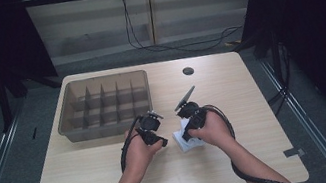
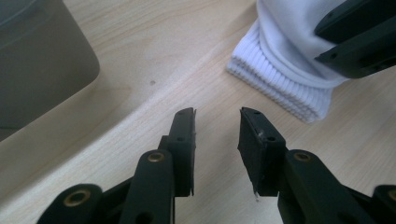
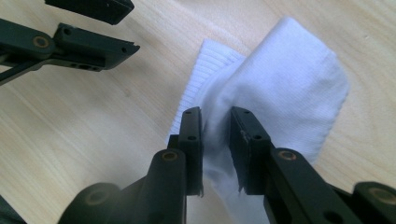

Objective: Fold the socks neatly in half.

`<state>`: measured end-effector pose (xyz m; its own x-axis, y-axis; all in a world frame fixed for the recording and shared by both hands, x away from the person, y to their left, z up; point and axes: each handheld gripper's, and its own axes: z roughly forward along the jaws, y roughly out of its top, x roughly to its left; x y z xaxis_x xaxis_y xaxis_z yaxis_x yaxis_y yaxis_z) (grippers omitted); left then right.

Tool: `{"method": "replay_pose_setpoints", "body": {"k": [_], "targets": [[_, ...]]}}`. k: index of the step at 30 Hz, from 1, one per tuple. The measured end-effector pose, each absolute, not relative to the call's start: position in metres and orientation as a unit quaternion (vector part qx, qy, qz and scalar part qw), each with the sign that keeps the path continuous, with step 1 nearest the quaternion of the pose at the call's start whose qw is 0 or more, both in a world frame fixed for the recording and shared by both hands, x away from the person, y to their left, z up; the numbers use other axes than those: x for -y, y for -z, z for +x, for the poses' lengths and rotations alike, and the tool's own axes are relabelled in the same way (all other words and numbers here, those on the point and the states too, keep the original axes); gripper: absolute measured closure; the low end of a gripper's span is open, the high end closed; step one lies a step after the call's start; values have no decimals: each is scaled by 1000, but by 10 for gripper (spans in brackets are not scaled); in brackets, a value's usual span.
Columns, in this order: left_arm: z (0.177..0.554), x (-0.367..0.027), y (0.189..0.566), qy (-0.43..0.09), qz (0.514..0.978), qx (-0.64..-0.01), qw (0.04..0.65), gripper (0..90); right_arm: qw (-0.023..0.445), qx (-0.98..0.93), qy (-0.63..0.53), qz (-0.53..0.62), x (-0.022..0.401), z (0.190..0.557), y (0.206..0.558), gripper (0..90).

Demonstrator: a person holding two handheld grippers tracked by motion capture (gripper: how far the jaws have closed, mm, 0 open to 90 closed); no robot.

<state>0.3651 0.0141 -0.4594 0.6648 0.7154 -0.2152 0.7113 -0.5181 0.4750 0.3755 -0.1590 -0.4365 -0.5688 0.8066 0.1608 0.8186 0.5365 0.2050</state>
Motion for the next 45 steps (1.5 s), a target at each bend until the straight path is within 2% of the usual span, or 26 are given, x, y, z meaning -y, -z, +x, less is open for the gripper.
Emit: {"method": "replay_pose_setpoints", "body": {"k": [6, 11, 16, 34, 45], "targets": [[363, -4, 458, 0, 876, -397, 274, 712, 21, 876, 126, -465, 162, 376, 440, 845], [363, 5, 463, 11, 880, -388, 272, 786, 23, 875, 131, -465, 164, 376, 440, 857], [363, 11, 469, 15, 875, -397, 276, 805, 26, 874, 139, -464, 167, 375, 437, 860], [361, 19, 475, 20, 868, -412, 274, 801, 32, 874, 178, -451, 159, 370, 412, 859], [367, -2, 473, 15, 865, -428, 263, 753, 57, 880, 155, -444, 147, 368, 446, 858]]}}
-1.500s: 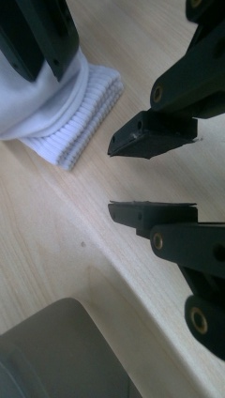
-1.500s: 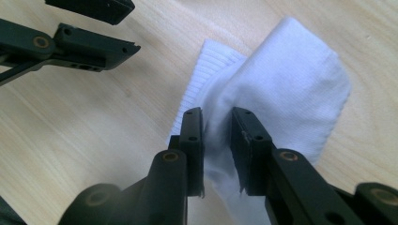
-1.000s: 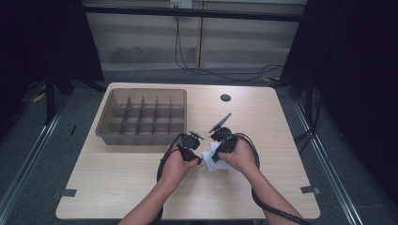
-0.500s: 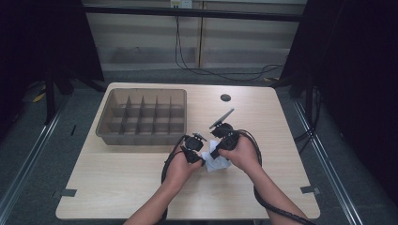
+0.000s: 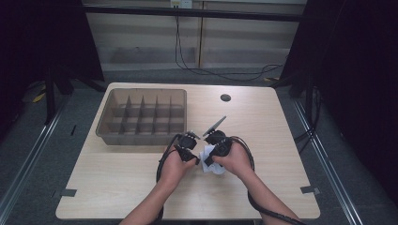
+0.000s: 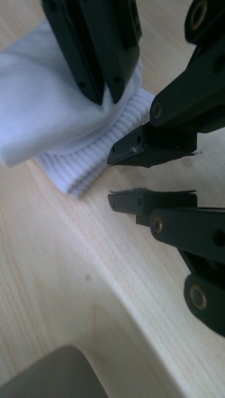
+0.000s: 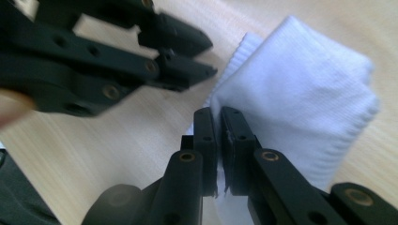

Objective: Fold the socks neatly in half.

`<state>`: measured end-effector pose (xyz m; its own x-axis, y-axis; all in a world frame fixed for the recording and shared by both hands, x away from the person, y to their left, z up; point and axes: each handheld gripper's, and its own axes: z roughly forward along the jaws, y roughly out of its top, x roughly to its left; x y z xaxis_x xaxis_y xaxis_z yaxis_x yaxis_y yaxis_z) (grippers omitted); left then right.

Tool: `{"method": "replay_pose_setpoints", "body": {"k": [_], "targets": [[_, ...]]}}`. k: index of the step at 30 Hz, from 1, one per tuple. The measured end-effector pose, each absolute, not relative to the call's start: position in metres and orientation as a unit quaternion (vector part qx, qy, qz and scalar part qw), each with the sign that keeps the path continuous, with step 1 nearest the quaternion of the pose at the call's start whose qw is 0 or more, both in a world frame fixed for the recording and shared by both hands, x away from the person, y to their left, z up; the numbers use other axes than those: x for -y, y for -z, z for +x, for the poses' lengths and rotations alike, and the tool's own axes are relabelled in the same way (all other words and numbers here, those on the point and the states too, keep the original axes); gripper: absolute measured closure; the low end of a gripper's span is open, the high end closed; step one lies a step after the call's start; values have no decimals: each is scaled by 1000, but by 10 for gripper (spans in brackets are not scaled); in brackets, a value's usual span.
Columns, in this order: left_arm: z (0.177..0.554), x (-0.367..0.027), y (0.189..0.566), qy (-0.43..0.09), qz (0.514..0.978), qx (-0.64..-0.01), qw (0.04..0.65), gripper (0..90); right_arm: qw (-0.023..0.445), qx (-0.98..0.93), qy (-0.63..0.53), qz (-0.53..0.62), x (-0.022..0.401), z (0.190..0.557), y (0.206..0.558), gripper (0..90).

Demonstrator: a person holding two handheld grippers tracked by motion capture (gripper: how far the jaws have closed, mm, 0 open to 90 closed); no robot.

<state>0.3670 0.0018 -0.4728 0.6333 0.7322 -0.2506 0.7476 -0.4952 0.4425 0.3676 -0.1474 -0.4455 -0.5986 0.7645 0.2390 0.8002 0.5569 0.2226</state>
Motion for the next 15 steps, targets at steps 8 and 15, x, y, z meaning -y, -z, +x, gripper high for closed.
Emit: {"method": "replay_pose_setpoints", "body": {"k": [8, 15], "targets": [[367, -16, 466, 8, 854, -440, 276, 704, 48, 886, 139, -440, 140, 367, 451, 848], [367, -30, 463, 9, 857, -439, 271, 649, 54, 881, 146, -446, 144, 368, 453, 848]]}}
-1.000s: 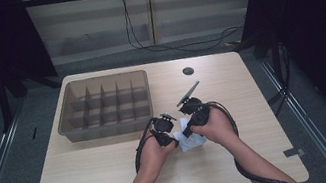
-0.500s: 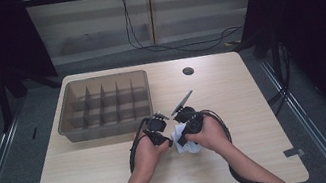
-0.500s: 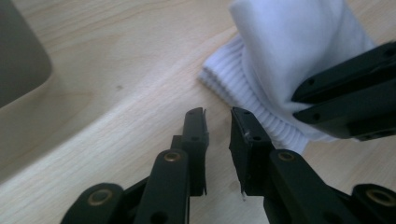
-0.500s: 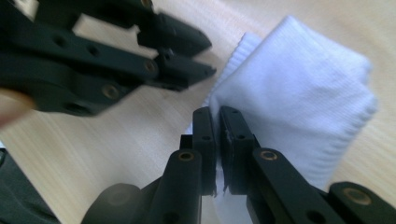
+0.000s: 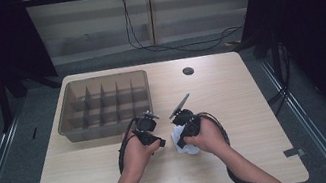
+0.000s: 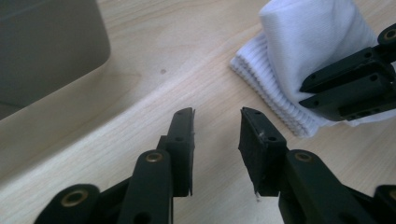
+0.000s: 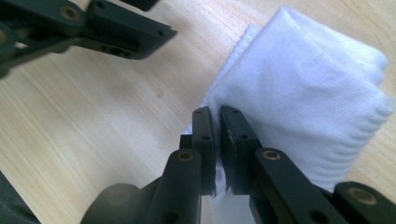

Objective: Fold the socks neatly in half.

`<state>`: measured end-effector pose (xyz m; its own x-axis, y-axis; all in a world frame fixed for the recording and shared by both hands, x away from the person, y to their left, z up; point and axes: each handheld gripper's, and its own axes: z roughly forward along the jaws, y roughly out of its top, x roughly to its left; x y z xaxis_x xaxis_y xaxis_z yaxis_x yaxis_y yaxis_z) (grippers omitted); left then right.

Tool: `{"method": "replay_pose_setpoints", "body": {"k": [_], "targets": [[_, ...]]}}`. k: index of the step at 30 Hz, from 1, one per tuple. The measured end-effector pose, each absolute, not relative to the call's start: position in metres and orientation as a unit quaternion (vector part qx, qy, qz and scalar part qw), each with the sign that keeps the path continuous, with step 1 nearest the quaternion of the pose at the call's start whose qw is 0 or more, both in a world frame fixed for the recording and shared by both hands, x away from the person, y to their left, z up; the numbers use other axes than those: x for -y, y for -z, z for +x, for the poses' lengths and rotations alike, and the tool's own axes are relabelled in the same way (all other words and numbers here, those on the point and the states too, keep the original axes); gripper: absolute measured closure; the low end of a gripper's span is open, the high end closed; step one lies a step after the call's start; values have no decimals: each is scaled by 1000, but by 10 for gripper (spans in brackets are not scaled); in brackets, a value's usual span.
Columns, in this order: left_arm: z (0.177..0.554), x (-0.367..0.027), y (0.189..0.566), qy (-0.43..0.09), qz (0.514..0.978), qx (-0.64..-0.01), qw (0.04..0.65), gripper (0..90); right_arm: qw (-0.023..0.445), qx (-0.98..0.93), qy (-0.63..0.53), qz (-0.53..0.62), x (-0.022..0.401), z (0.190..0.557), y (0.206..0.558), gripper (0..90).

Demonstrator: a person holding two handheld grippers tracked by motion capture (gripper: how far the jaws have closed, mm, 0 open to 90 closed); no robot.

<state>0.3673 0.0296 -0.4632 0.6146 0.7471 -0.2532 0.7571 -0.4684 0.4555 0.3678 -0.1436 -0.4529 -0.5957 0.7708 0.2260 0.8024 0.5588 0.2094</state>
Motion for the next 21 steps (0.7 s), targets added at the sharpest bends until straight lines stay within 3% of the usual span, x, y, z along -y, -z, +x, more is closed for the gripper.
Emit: {"method": "replay_pose_setpoints", "body": {"k": [11, 21], "targets": [[366, -40, 465, 2, 853, -445, 272, 591, 20, 896, 118, -427, 131, 364, 453, 847], [366, -46, 464, 1, 852, -447, 272, 577, 27, 891, 124, -435, 132, 365, 454, 845]]}}
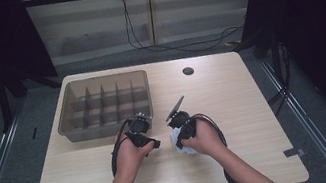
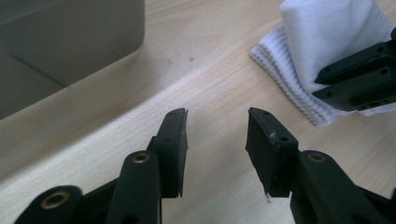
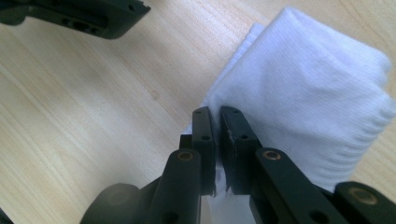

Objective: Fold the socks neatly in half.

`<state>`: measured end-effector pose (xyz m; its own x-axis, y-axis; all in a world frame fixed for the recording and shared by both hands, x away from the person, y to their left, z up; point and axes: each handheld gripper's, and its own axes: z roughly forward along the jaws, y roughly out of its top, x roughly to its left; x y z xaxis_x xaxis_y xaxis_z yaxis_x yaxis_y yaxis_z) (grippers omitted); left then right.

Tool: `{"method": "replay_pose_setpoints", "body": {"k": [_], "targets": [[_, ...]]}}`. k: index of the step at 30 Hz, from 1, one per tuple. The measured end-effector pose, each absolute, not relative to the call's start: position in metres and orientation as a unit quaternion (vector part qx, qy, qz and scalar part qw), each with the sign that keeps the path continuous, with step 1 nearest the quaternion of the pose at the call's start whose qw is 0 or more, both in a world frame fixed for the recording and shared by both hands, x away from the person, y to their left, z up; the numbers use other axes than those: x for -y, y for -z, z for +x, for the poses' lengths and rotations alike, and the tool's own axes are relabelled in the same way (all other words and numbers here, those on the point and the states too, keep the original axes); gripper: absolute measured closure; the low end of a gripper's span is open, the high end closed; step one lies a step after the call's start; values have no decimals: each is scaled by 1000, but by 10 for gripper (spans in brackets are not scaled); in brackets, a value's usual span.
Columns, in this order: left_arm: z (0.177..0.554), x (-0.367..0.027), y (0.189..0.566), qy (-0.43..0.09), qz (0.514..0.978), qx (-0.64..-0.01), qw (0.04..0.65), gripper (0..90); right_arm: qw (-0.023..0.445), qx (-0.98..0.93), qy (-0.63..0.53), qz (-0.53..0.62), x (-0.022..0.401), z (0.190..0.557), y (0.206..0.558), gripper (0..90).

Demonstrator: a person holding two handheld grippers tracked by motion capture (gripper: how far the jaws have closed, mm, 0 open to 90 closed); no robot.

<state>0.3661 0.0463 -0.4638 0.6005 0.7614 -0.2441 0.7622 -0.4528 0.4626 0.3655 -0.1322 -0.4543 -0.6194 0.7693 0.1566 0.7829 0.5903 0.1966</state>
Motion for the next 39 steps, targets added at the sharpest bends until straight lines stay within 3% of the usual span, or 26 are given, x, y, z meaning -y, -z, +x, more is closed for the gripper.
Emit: {"method": "replay_pose_setpoints", "body": {"k": [39], "targets": [[365, -39, 460, 5, 857, -438, 271, 576, 4, 893, 124, -434, 135, 367, 416, 581]]}}
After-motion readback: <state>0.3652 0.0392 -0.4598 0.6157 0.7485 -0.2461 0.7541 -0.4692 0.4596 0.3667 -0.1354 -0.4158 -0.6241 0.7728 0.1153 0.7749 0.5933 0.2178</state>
